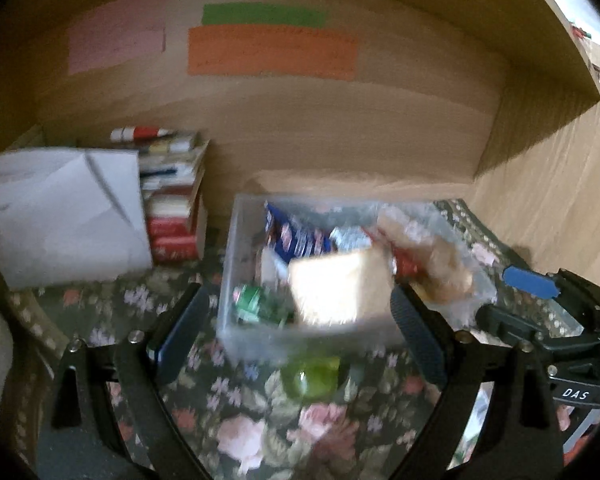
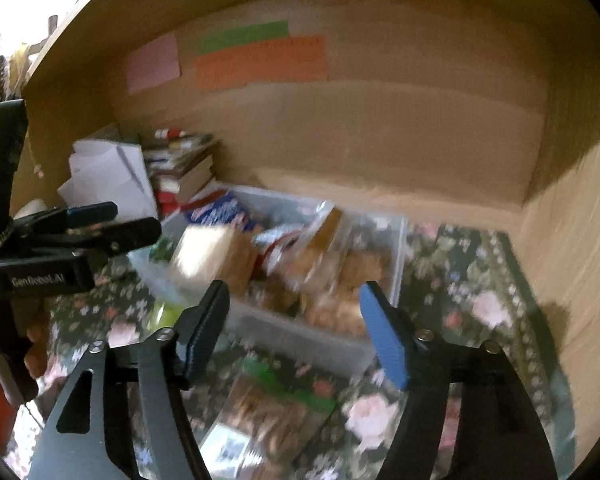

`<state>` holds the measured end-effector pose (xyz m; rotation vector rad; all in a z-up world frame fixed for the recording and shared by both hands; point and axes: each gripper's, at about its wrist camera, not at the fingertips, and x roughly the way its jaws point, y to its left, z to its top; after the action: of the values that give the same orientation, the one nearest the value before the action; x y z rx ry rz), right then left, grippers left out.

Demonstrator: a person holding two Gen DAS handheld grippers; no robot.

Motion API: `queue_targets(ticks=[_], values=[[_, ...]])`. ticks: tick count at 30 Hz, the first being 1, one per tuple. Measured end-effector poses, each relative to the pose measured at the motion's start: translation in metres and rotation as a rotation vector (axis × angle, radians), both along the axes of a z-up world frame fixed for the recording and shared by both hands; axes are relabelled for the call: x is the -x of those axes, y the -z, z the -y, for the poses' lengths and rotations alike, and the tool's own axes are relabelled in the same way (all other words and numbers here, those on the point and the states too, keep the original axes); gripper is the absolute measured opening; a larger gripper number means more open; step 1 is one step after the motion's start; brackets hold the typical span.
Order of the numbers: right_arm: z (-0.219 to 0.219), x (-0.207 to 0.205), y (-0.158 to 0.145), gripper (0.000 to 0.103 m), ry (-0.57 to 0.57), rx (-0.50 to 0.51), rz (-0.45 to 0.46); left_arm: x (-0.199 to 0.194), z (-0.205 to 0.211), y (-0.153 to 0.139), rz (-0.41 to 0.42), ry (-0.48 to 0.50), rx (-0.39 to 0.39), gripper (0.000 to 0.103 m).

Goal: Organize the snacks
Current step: 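Grasp the green jelly cup with the left tool while the right tool grasps the nut bag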

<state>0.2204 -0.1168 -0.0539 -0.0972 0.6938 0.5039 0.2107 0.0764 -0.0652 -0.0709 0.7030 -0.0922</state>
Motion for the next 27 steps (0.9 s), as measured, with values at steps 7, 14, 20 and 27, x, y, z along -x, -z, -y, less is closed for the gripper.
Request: queue_targets(ticks=[7,14,20,27], values=[[-0.003,0.020,0.037,0.073,-0.004,0.018,-0.090,0.029,-0.010,0.039,-0.072,0.005,-0.021,0.093],[-0.006,0.025,0.062,0.076,0.010,0.044,-0.166,0.035,-0.010,0.074,-0.151,0.007,-0.019,0.093],[-0.003,0.023,0.072,0.076,-0.009,0.066,-0.202,0.026,-0.001,0.082,-0.182,0.021,-0.027,0.085],[0.000,0.025,0.075,0.060,-0.006,0.054,-0.185,-0.004,0.012,0.082,-0.178,0.035,-0.067,0.080]])
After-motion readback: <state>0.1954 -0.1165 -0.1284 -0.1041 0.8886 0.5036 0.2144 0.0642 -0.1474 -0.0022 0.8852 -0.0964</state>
